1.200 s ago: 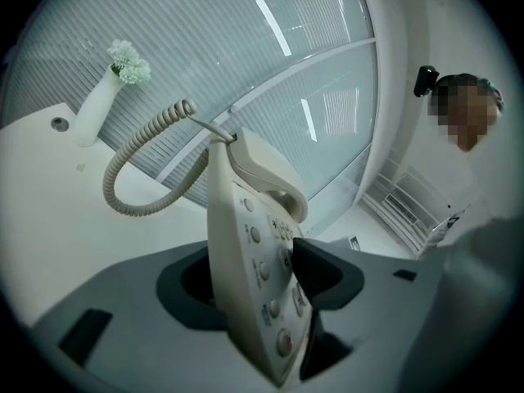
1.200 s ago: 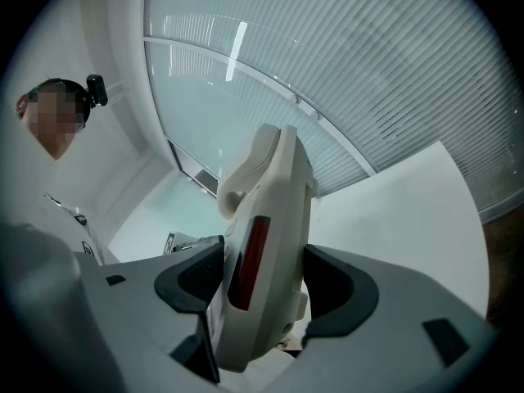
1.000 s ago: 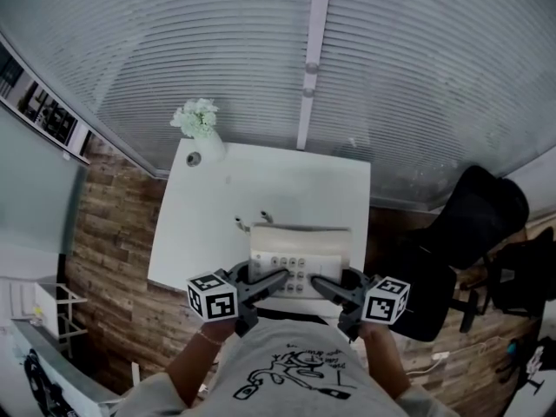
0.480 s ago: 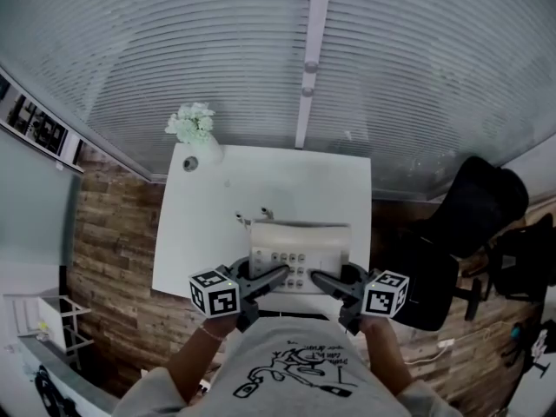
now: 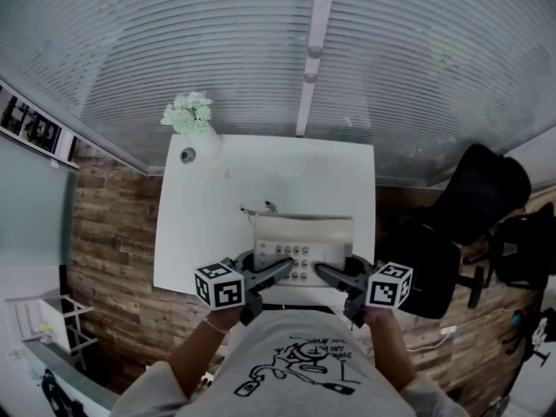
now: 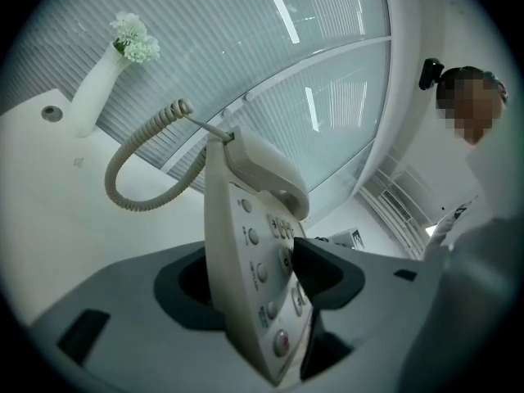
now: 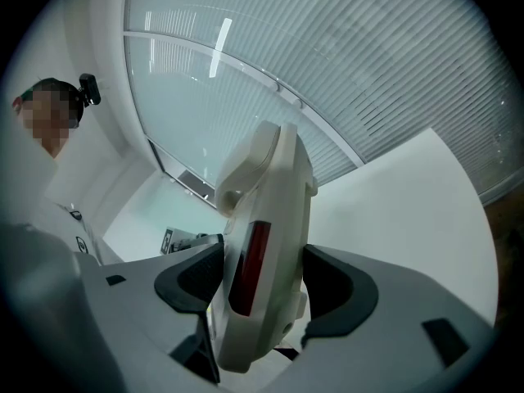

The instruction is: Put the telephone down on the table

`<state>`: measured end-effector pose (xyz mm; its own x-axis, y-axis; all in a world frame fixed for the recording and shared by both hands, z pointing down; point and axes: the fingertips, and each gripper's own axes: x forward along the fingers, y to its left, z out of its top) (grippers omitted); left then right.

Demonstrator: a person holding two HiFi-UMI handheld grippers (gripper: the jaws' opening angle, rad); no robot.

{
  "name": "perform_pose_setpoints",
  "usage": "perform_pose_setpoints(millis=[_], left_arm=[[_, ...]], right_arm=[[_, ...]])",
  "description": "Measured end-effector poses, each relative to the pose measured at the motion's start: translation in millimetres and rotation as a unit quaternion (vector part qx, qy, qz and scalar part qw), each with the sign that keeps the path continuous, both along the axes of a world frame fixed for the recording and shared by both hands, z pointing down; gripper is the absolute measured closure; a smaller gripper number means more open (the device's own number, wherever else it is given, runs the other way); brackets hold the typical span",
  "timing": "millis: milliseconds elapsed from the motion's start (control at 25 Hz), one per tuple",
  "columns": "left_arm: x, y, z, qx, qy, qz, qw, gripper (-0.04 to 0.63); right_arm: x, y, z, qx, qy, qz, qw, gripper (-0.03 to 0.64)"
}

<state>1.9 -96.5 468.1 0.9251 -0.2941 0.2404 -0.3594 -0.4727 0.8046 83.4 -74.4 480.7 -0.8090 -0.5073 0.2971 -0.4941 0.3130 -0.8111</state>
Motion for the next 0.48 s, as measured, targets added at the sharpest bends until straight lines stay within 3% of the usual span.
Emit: perform_pose_setpoints(millis=[480], left_arm=[[5.9, 3.0, 43.8, -0.032, -0.01, 0.005, 0.9994, 0.348]], right_arm=[[5.8, 4.5, 43.8, -0.038, -0.008, 0.005, 0.999, 0.303]])
